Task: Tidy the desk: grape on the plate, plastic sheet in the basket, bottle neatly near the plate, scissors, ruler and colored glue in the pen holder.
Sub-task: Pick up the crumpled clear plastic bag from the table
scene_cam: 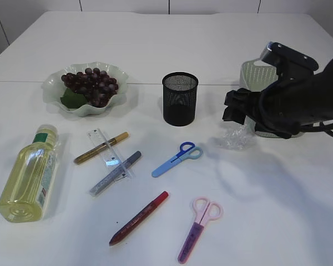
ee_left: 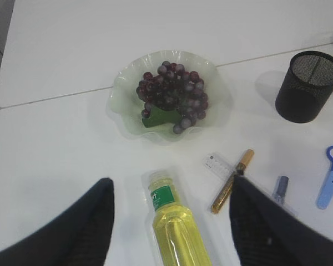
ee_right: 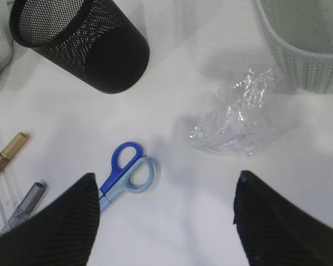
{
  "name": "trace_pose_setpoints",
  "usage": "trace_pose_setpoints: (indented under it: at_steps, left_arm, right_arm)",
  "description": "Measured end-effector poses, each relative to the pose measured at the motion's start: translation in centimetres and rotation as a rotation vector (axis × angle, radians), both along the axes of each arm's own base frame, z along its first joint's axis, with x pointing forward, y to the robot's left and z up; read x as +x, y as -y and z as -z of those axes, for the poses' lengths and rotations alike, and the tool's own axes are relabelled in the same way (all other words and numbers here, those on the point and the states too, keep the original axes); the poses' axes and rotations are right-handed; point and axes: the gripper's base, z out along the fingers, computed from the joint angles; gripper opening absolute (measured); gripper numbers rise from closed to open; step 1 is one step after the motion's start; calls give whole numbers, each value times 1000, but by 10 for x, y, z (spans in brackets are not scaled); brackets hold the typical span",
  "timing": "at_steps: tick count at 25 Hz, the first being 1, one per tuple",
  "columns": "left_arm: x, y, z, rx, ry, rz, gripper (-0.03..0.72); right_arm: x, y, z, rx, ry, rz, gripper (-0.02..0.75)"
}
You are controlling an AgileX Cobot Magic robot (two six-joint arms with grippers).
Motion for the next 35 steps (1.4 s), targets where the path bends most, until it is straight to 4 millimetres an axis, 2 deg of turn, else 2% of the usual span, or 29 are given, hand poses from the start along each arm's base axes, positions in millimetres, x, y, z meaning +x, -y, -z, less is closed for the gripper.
trace_pose_setpoints:
  at_steps: [9, 14, 25, 29, 35]
  left_arm:
    - [0, 0, 0, -3, -1, 0, 477]
    - [0, 0, 0, -3, -1, 0, 477]
    - [1, 1, -2, -11, 21, 4, 477]
    - [1, 1, -2, -15, 30, 6, 477]
    - [1, 2, -3, -35, 30, 8, 477]
  right_arm:
    - [15, -8, 2, 68, -56, 29, 585]
    - [23, -6, 6, 73, -102, 31, 585]
    - [21, -4, 9, 38, -121, 3, 585]
    - [20, -4, 2, 32, -111, -11, 585]
    - [27, -6, -19, 7, -151, -41, 585]
